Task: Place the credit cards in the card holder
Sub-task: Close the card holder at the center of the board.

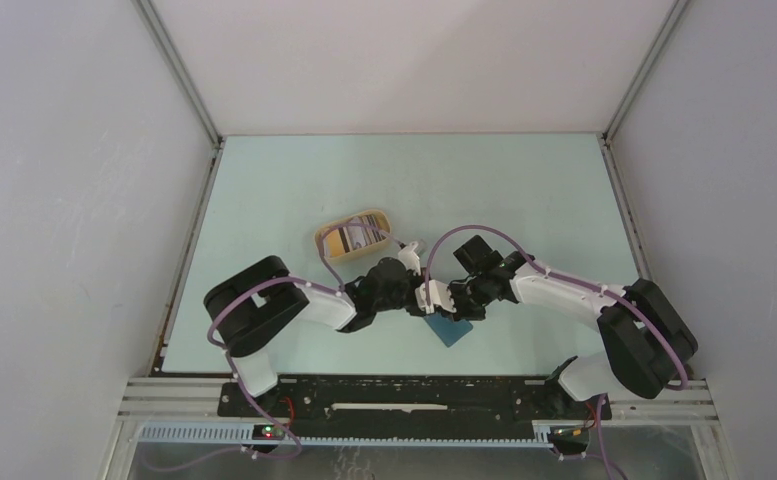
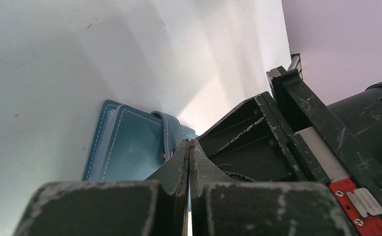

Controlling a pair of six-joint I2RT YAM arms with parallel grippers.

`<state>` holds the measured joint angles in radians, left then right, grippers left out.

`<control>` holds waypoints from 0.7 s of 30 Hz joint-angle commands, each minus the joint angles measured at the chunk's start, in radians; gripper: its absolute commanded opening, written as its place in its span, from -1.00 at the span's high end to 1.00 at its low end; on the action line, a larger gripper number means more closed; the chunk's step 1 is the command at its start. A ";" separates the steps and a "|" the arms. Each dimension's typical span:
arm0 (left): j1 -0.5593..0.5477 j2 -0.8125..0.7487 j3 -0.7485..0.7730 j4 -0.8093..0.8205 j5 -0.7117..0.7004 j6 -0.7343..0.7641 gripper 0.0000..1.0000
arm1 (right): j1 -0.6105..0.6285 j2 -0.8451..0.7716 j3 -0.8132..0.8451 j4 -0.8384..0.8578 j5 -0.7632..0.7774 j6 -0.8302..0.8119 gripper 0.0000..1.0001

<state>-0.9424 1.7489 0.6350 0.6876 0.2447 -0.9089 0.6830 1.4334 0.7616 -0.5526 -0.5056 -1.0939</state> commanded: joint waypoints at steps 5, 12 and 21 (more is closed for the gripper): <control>-0.011 0.048 0.029 -0.004 0.026 -0.011 1.00 | 0.007 0.031 0.005 -0.008 0.021 0.010 1.00; -0.021 0.056 0.064 -0.153 -0.018 0.019 1.00 | 0.007 0.038 0.011 -0.015 0.021 0.011 1.00; -0.036 0.061 0.060 -0.226 -0.026 0.044 1.00 | 0.007 0.042 0.018 -0.015 0.030 0.021 1.00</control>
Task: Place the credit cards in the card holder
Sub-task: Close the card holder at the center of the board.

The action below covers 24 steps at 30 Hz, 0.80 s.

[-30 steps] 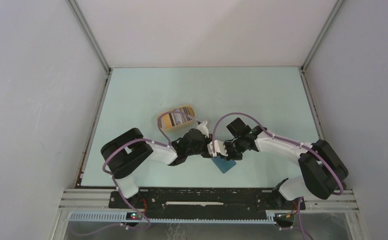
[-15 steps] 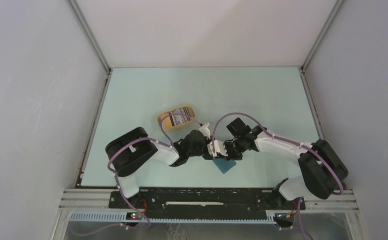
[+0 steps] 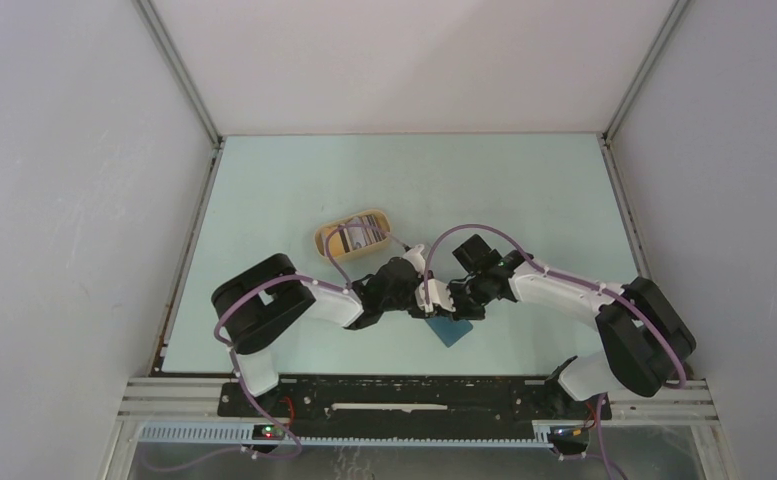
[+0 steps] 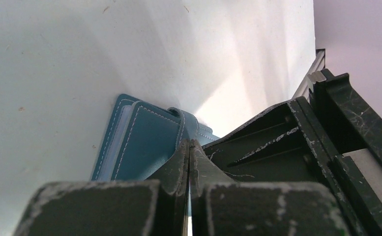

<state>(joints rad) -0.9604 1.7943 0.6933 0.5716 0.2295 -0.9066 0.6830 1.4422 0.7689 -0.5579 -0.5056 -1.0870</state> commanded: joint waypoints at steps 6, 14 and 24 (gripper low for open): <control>-0.026 0.030 -0.014 -0.128 -0.022 0.038 1.00 | 0.007 0.033 0.013 -0.007 0.037 0.024 1.00; -0.036 0.044 -0.047 -0.129 -0.025 0.028 1.00 | 0.007 0.042 0.022 -0.008 0.046 0.035 1.00; -0.054 0.059 -0.056 -0.119 -0.028 0.018 1.00 | 0.008 0.047 0.026 -0.009 0.053 0.044 1.00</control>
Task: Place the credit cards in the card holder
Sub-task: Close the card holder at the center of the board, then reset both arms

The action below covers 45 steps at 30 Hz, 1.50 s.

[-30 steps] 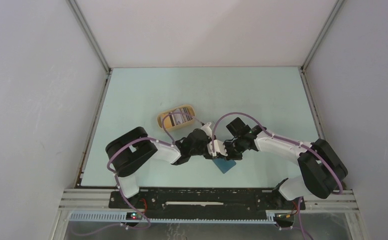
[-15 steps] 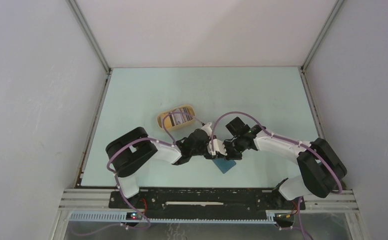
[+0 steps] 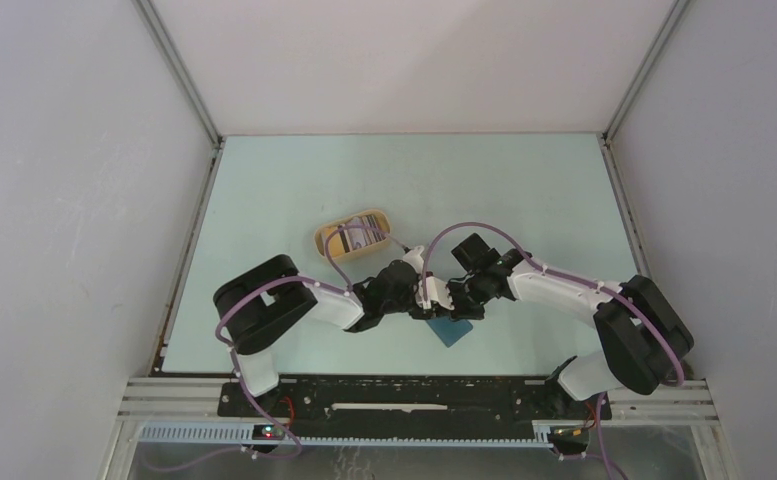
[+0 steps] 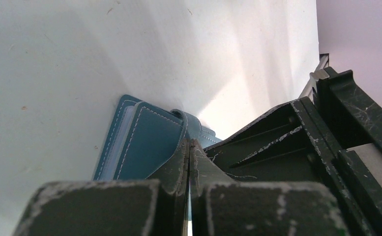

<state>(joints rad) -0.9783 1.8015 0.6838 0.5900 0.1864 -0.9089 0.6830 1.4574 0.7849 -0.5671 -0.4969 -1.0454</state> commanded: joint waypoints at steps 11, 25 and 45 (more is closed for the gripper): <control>-0.023 -0.034 -0.040 -0.142 -0.028 0.034 0.90 | 0.002 -0.004 0.027 -0.011 0.008 0.035 0.53; 0.039 -0.360 -0.052 -0.289 -0.151 0.170 0.16 | -0.114 -0.186 0.064 -0.195 -0.159 -0.052 -0.24; 0.310 -1.076 0.013 -0.843 -0.231 0.491 -0.99 | -0.554 -0.456 0.295 -0.230 -0.176 0.417 -0.99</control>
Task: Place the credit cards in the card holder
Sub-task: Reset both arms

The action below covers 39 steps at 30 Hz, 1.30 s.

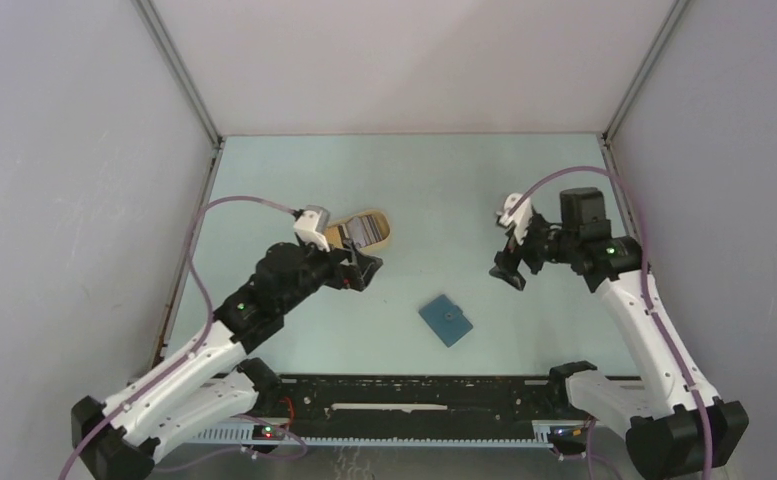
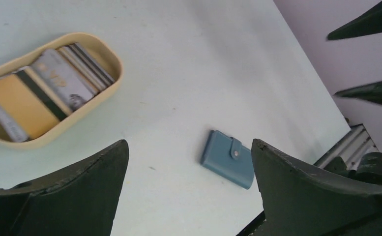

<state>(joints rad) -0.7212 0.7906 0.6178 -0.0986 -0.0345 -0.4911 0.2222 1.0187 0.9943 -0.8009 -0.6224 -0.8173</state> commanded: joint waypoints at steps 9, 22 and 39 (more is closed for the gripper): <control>0.170 -0.100 0.249 -0.347 0.059 0.162 -1.00 | -0.502 -0.001 0.172 0.163 -0.486 0.623 -0.99; 0.200 -0.129 0.335 -0.442 0.011 0.219 -1.00 | -0.553 -0.032 0.196 0.253 -0.370 0.813 -0.99; 0.545 -0.142 0.273 -0.412 0.237 0.181 -1.00 | -0.561 -0.022 0.211 0.210 -0.461 0.744 -0.99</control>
<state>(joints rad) -0.2821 0.6651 0.8940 -0.5468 0.0837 -0.2897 -0.3305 1.0035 1.1702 -0.5941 -1.0584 -0.0647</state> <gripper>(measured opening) 0.996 0.993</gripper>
